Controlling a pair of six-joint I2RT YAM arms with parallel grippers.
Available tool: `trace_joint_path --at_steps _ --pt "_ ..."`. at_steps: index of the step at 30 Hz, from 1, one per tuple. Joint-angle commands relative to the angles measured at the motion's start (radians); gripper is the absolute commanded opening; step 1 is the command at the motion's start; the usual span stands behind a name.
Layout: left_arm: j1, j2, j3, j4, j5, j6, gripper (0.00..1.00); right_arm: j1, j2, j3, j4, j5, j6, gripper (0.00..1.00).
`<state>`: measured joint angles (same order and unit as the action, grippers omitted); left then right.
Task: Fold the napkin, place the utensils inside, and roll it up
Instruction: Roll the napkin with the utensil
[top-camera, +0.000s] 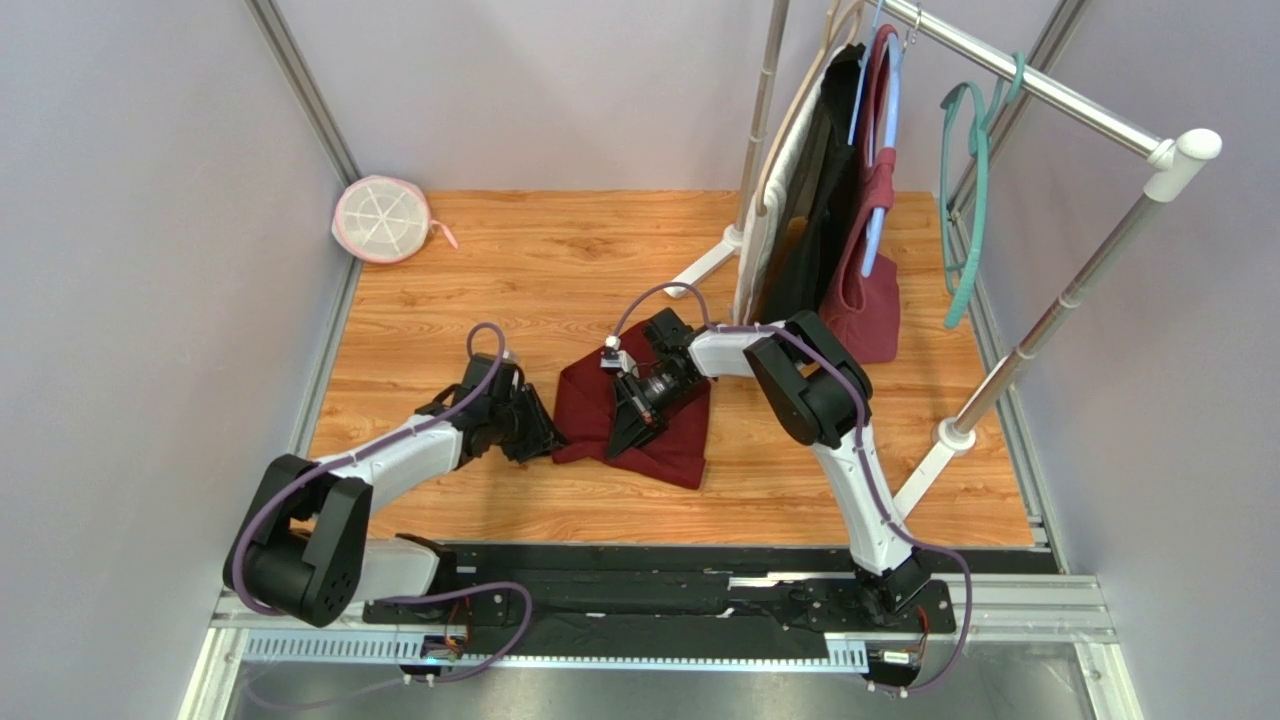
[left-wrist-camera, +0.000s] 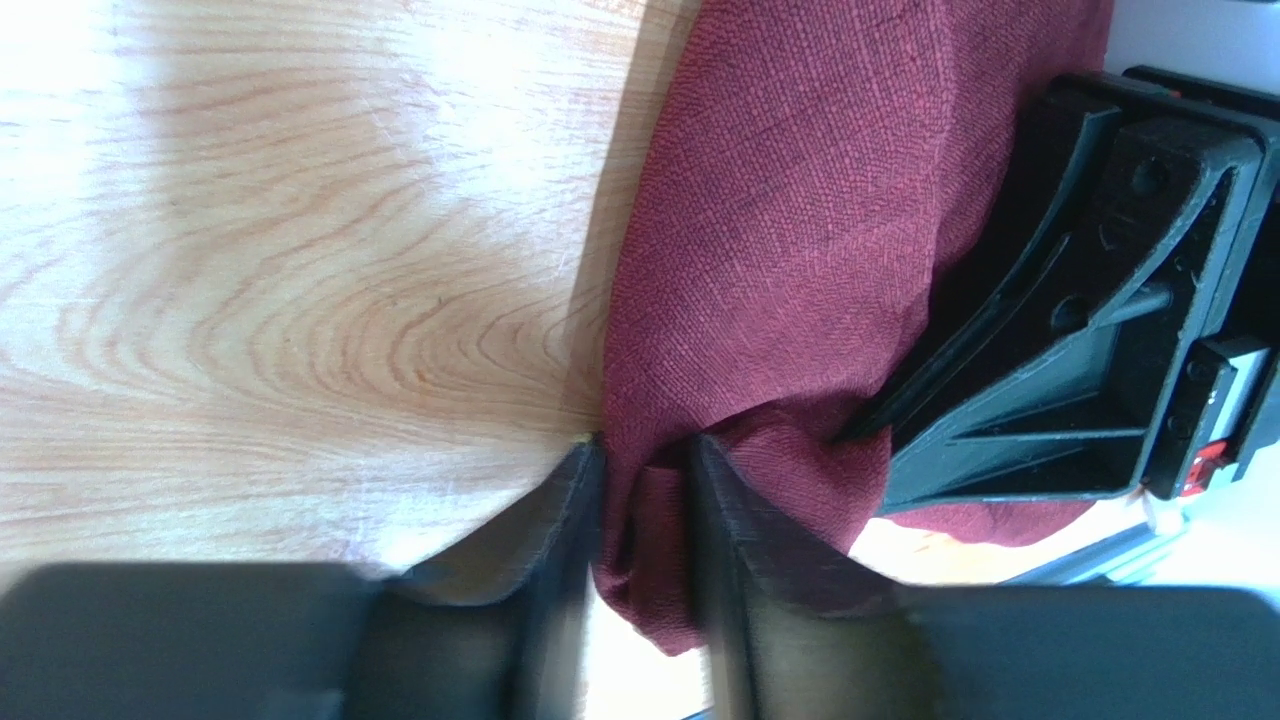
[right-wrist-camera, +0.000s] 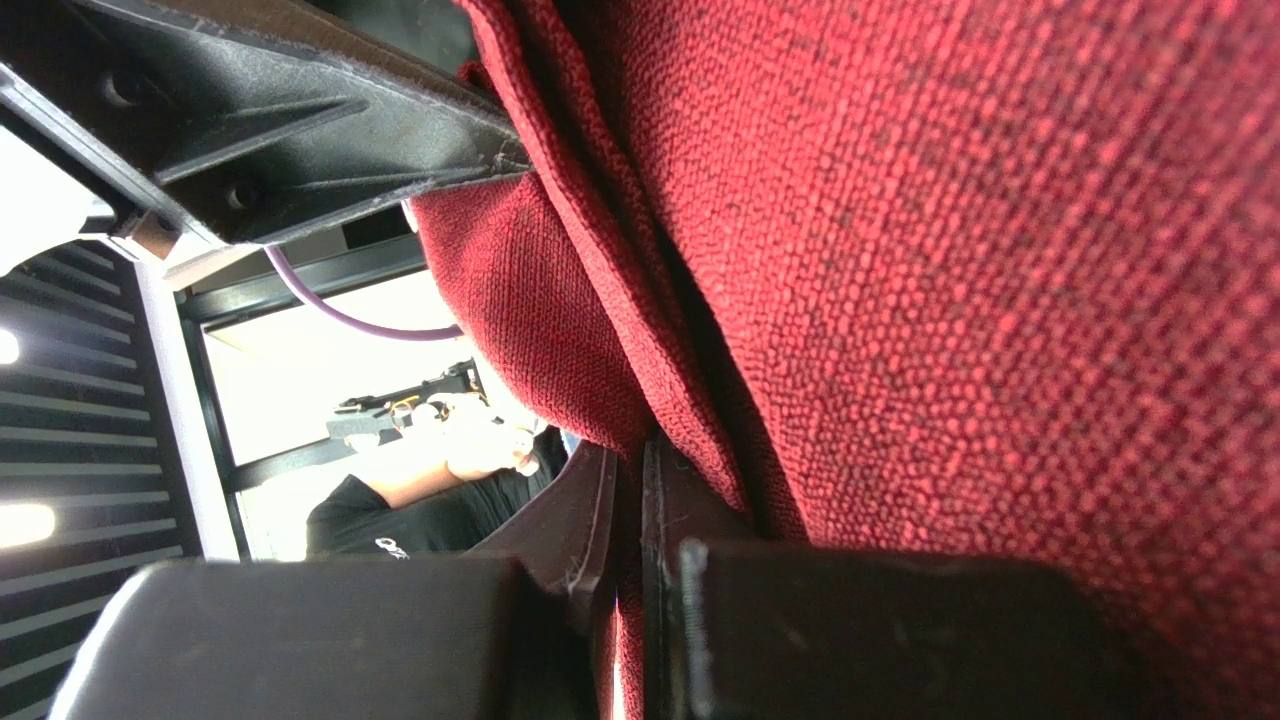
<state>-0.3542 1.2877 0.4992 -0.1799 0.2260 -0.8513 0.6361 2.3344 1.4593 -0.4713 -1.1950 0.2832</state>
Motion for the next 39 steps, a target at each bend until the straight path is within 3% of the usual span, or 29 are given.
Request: trace_joint_path --at_steps 1,3,6,9,10,14,19,23,28,32,39 --pt "-0.009 0.010 -0.008 0.017 -0.020 -0.015 0.26 -0.007 0.033 -0.040 -0.015 0.270 -0.053 0.00" --pt "-0.009 0.015 0.001 0.008 -0.025 -0.008 0.12 -0.009 0.017 -0.042 -0.020 0.272 -0.064 0.00" --pt "-0.009 0.025 0.027 -0.016 -0.021 0.007 0.00 -0.007 -0.023 -0.045 -0.020 0.276 -0.075 0.01" --pt "-0.009 0.042 0.074 -0.068 -0.014 0.043 0.00 -0.006 -0.079 -0.030 -0.038 0.297 -0.093 0.16" --pt "-0.008 0.047 0.088 -0.085 -0.013 0.053 0.00 -0.006 -0.095 -0.022 -0.047 0.308 -0.096 0.25" --pt "0.007 0.114 0.166 -0.170 0.019 0.122 0.00 -0.006 -0.206 -0.027 -0.061 0.374 -0.119 0.40" --pt "0.052 0.173 0.236 -0.219 0.081 0.182 0.00 0.007 -0.358 -0.106 0.018 0.500 -0.137 0.45" --pt "0.078 0.199 0.277 -0.254 0.101 0.224 0.00 0.042 -0.524 -0.194 0.060 0.687 -0.214 0.50" --pt "0.113 0.255 0.311 -0.276 0.130 0.261 0.00 0.209 -0.668 -0.316 0.172 0.932 -0.372 0.52" --pt "0.142 0.274 0.317 -0.273 0.168 0.282 0.00 0.324 -0.718 -0.437 0.322 1.176 -0.426 0.53" --pt "0.156 0.272 0.334 -0.297 0.164 0.302 0.00 0.497 -0.698 -0.539 0.520 1.411 -0.541 0.52"
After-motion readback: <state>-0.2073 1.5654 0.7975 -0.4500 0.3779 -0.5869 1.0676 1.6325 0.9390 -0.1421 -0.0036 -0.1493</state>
